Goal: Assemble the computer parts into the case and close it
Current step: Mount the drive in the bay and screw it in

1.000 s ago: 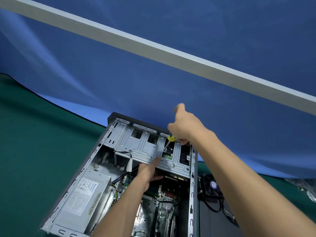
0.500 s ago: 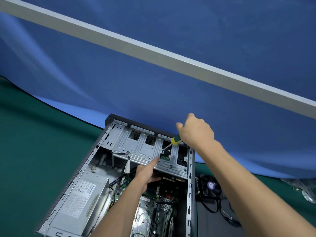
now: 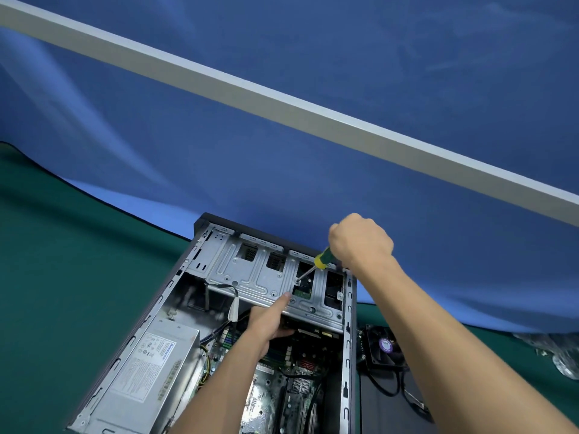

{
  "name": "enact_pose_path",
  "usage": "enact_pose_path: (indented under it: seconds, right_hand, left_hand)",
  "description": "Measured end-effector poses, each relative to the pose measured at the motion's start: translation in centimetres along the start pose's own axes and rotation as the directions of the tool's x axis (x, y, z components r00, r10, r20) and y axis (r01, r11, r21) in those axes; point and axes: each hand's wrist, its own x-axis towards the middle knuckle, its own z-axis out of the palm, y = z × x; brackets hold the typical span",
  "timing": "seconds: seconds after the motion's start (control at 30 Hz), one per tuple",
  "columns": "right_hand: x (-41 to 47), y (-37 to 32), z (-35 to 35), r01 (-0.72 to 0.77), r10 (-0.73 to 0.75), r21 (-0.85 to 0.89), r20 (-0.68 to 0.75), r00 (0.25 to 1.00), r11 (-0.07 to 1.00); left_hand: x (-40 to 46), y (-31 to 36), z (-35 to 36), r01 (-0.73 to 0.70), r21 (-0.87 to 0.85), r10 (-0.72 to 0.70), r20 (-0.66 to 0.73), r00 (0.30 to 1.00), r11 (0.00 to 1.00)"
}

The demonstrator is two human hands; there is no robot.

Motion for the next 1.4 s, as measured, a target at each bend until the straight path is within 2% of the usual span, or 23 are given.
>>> enact_pose_path:
  seconds: [0.13,0.17,0.27,0.3,0.33,0.47,0.53,0.6,0.63,0.73,0.8,0.9,0.93,1.07,1.13,1.23,1.4]
  right_hand:
    - [0.1,1.3,-0.4,0.005,-0.077,0.291,0.238,0.968,0.957]
    - [0.0,1.5,-0.2,0.010,-0.078,0.281,0.232,0.970,0.960]
    - [-0.4,1.6,0.8,0.025,-0.024,0.084,-0.010,1.000,0.996]
    - [-0.7,1.6,0.9,0.010,-0.008,0.048,-0.049,0.999,0.999]
    - [-0.8,1.5,0.9,0.024,-0.022,0.046,-0.044,0.999,0.999]
    - [-1.0,0.8,0.3,0.078,-0.118,0.213,0.180,0.977,0.974]
    - [-0.8,0.5,0.4,0.069,-0.095,0.213,0.117,0.989,0.975]
    - [-0.8,0.4,0.7,0.057,-0.054,0.110,-0.036,0.998,0.992]
    - [-0.8,0.4,0.6,0.061,-0.056,0.075,-0.056,0.997,0.995]
    - [-0.9,0.4,0.1,0.115,-0.133,0.137,0.127,0.983,0.984]
    - [-1.2,0.1,0.1,0.168,-0.186,0.123,0.149,0.971,0.978]
    - [-1.0,0.1,0.8,0.150,-0.151,-0.019,-0.085,0.985,0.989]
    - [-1.0,0.1,0.7,0.135,-0.138,-0.045,-0.100,0.985,0.990]
    - [-0.6,0.1,-0.1,0.159,-0.184,0.156,0.165,0.969,0.975]
    - [-0.4,0.3,-0.1,0.155,-0.182,0.181,0.141,0.973,0.971]
    - [-0.2,0.0,0.1,0.158,-0.167,0.127,0.065,0.984,0.979]
    - [-0.6,-1.3,0.2,0.206,-0.209,0.047,0.093,0.973,0.977]
  left_hand:
    - [-0.1,0.2,0.0,0.002,-0.013,-0.003,-0.005,1.000,1.000]
    - [-0.1,0.2,0.0,0.004,-0.013,-0.004,-0.002,1.000,1.000]
    - [0.0,0.0,-0.2,0.001,0.016,-0.001,0.000,1.000,1.000]
    - [0.1,0.0,-0.2,0.002,0.028,-0.002,0.001,1.000,1.000]
    - [0.2,-0.1,-0.3,0.003,0.032,-0.003,0.006,1.000,0.999]
    - [0.6,-0.3,-0.3,0.010,0.053,-0.011,0.016,1.000,0.999]
    - [0.5,-0.3,-0.3,-0.004,0.049,0.003,0.020,1.000,0.999]
    - [0.4,-0.3,-0.3,-0.012,0.040,0.011,0.020,1.000,0.999]
    - [0.3,-0.3,-0.2,-0.013,0.037,0.012,0.019,1.000,0.999]
    - [0.2,-0.2,-0.1,-0.005,0.039,0.004,0.019,1.000,0.999]
    - [0.2,-0.1,-0.1,-0.004,0.031,0.003,0.021,1.000,1.000]
    - [0.3,-0.3,-0.1,0.006,0.015,-0.007,0.021,1.000,1.000]
    - [0.3,-0.3,-0.1,0.006,0.008,-0.006,0.021,1.000,1.000]
    - [0.2,-0.1,-0.1,0.009,0.032,-0.009,0.017,1.000,0.999]
    - [0.3,-0.1,-0.1,0.008,0.028,-0.008,0.015,1.000,1.000]
    - [0.3,0.0,-0.2,0.006,0.033,-0.006,0.018,1.000,0.999]
    - [0.2,-0.1,-0.3,-0.006,-0.008,0.007,0.050,0.999,1.000]
